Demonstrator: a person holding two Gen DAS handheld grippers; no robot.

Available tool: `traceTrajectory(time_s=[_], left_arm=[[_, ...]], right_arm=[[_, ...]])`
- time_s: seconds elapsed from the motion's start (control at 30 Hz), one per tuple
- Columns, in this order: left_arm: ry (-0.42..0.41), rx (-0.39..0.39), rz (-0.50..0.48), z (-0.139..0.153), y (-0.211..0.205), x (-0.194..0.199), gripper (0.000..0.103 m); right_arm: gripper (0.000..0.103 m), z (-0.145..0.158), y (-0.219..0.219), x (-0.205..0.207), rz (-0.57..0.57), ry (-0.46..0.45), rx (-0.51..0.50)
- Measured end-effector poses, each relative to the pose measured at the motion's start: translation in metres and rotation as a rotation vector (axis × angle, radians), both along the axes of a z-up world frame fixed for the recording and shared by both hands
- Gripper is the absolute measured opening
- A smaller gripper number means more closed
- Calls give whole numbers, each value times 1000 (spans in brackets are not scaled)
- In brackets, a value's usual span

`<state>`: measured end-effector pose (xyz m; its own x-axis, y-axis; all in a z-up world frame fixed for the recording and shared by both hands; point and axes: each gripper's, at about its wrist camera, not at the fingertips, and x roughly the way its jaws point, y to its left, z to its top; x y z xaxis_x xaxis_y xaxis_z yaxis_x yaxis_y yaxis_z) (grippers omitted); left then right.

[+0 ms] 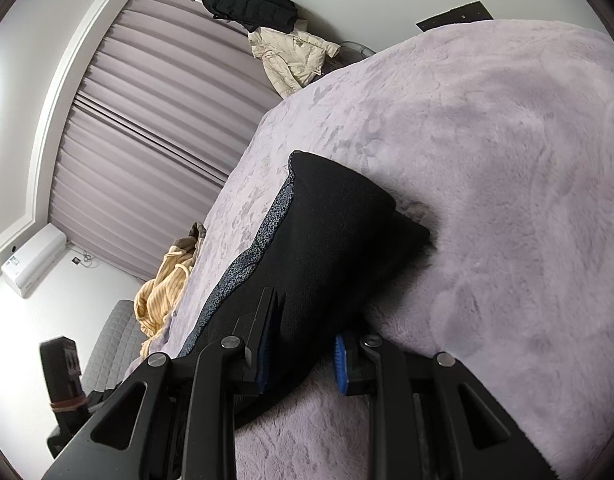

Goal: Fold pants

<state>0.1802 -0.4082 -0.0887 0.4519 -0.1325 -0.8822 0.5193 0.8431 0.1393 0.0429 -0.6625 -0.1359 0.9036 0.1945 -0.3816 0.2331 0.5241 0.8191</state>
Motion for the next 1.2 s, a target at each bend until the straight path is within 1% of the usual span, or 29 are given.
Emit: traceTrajectory(time_s=[0.07,0.1,0.23,0.37,0.5,0.57,0.6,0.67,0.73,0.77,0.8,0.9,0.93,1.07,1.13,1.2], left_arm=[[-16,-75,11,-6,11,-3,103],[-24,-85,8,-6,12,-4,103],[-8,-64,17,-4,7,-1,103],[-24,-80,23,-4,9,-3,103],[-15,-100,99,4,17,2,103],[-16,-66,129,-1,17,7,103],[-12,-68,139,-4,17,8,103],[-29,-63,151,-10,15,6,103],[-54,-62,163,-13,14,3,103],[-63,-61,166,-13,14,1,103],[-70,-59,167,-13,15,-1,103],[-80,-51,165,-14,15,-3,103],[-81,-48,164,-14,14,-3,103],[-97,-25,152,-15,12,-6,103],[-85,-36,146,-13,15,-6,103],[-55,-59,151,-4,26,-7,103]], right_arm=[[27,0,0,-1,0,-1,1],[27,0,1,-1,0,-1,0],[28,0,1,-1,0,1,1],[29,0,1,-3,3,3,12],[29,1,2,-3,1,9,12],[29,2,1,-2,2,17,17],[29,2,1,-1,4,28,25],[28,7,0,4,9,80,30],[24,20,5,9,7,145,-19],[22,29,10,10,3,161,-52],[17,36,13,10,1,159,-72],[15,69,27,6,-6,101,-123],[15,83,35,6,3,83,-161],[15,137,85,10,86,40,-397],[15,157,113,13,133,22,-475],[15,173,136,15,163,13,-536]])
